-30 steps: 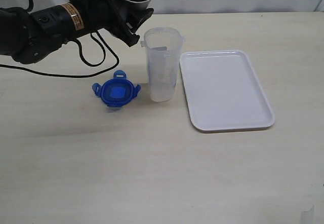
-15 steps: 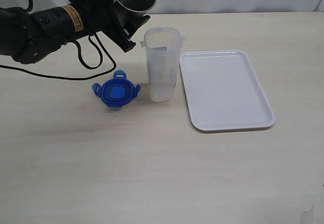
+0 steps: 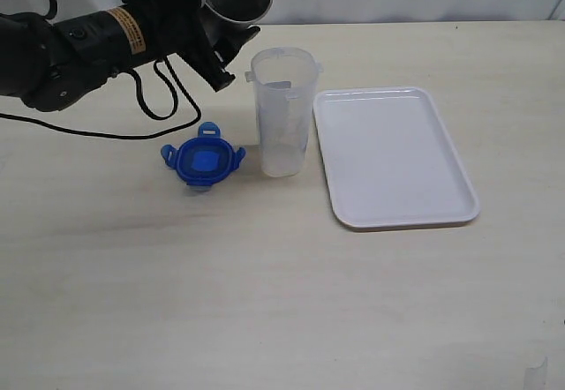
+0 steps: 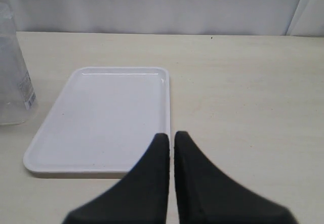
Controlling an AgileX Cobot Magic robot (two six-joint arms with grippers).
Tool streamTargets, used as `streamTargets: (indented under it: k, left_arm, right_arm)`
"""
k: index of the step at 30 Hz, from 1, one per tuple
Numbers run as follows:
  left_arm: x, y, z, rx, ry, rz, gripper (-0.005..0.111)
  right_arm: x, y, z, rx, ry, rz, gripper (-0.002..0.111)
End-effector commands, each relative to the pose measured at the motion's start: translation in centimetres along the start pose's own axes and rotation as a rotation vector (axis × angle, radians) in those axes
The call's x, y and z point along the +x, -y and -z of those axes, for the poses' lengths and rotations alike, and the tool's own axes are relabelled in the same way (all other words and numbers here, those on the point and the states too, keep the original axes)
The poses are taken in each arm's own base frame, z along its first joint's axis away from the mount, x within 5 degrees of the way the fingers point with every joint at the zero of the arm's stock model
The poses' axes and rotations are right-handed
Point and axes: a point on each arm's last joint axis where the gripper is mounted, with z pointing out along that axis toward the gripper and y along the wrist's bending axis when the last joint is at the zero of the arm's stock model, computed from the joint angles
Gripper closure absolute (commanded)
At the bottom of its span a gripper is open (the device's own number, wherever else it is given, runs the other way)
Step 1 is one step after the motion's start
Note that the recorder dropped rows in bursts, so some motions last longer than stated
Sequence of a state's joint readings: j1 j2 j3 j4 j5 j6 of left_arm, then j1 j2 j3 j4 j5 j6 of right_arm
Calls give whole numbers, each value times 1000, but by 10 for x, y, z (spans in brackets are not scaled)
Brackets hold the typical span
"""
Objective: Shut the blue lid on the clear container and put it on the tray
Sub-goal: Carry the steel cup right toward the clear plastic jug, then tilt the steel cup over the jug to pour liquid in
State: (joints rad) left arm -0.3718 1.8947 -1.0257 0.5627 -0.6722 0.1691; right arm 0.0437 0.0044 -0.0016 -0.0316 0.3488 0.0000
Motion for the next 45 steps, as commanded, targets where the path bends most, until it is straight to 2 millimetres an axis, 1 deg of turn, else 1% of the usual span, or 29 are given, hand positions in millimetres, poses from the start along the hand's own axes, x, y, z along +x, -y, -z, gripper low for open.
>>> streamTargets:
  k: [1, 4, 6, 9, 13, 19, 22, 30, 36, 45]
  left_arm:
    - [-15, -8, 1, -47, 86, -36, 107]
    - [-15, -9, 1, -51, 85, -31, 107]
    - [-14, -11, 1, -76, 83, 10, 107]
    - [-13, -15, 1, -113, 80, 129, 107]
    - [-14, -15, 1, -111, 91, 194, 107]
    - [-16, -15, 2, -114, 113, 193, 107]
    - [-17, -15, 2, -110, 124, 237, 107]
    - [-20, -15, 2, -109, 153, 233, 107]
    - [-24, -8, 0, -80, 162, 219, 107]
    - [-24, -7, -1, -72, 157, 210, 107]
  right_arm:
    - [0, 0, 0, 6, 6, 3, 104]
    - [0, 0, 0, 6, 6, 3, 104]
    - [0, 0, 0, 6, 6, 3, 104]
    - [0, 0, 0, 6, 6, 3, 104]
    - [0, 0, 0, 6, 6, 3, 104]
    - [0, 0, 0, 6, 6, 3, 104]
    - [0, 0, 0, 6, 6, 3, 104]
    - [0, 0, 0, 6, 6, 3, 104]
    - [0, 0, 0, 6, 6, 3, 104]
    - [0, 0, 0, 6, 6, 3, 104]
